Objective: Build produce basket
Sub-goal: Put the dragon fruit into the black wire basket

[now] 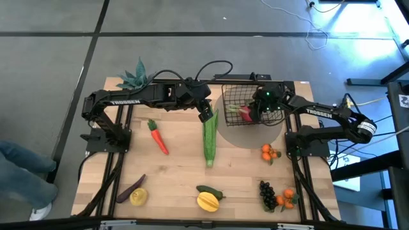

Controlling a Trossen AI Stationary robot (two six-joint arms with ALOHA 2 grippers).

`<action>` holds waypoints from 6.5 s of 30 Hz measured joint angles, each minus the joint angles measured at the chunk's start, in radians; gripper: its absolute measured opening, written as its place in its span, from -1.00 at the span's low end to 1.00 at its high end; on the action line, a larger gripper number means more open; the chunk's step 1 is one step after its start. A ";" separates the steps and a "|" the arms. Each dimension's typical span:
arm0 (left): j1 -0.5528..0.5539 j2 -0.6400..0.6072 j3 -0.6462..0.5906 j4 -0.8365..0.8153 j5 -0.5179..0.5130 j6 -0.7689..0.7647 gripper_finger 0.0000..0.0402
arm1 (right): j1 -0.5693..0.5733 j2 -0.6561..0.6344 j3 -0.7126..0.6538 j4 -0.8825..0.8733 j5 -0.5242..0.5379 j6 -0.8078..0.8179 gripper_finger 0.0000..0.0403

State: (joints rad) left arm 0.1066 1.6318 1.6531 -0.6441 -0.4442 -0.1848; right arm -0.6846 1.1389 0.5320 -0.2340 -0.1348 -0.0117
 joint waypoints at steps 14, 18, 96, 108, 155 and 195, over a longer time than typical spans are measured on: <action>0.000 0.000 0.000 0.000 0.000 0.003 -0.46 | 0.000 -0.018 -0.005 0.063 0.018 0.005 -1.00; 0.000 0.000 0.000 0.000 0.000 0.003 -0.46 | 0.000 -0.041 -0.005 0.070 0.055 0.008 -1.00; 0.000 0.000 0.001 -0.026 0.000 0.003 -0.46 | -0.053 0.219 0.628 -0.389 -0.036 -0.192 -1.00; 0.000 0.000 0.001 -0.026 0.000 0.003 -0.46 | -0.011 0.208 0.669 -0.394 0.100 -0.133 -1.00; 0.027 -0.001 0.001 -0.028 0.000 0.003 -0.46 | 0.009 0.169 0.037 0.457 0.027 0.198 -1.00; 0.027 -0.001 0.001 -0.029 0.000 0.000 -0.46 | 0.010 -0.025 0.019 0.441 -0.218 -0.158 -0.38</action>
State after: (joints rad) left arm 0.1333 1.6310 1.6539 -0.6727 -0.4446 -0.1848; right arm -0.6750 1.1137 0.5514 0.2067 -0.3524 -0.1699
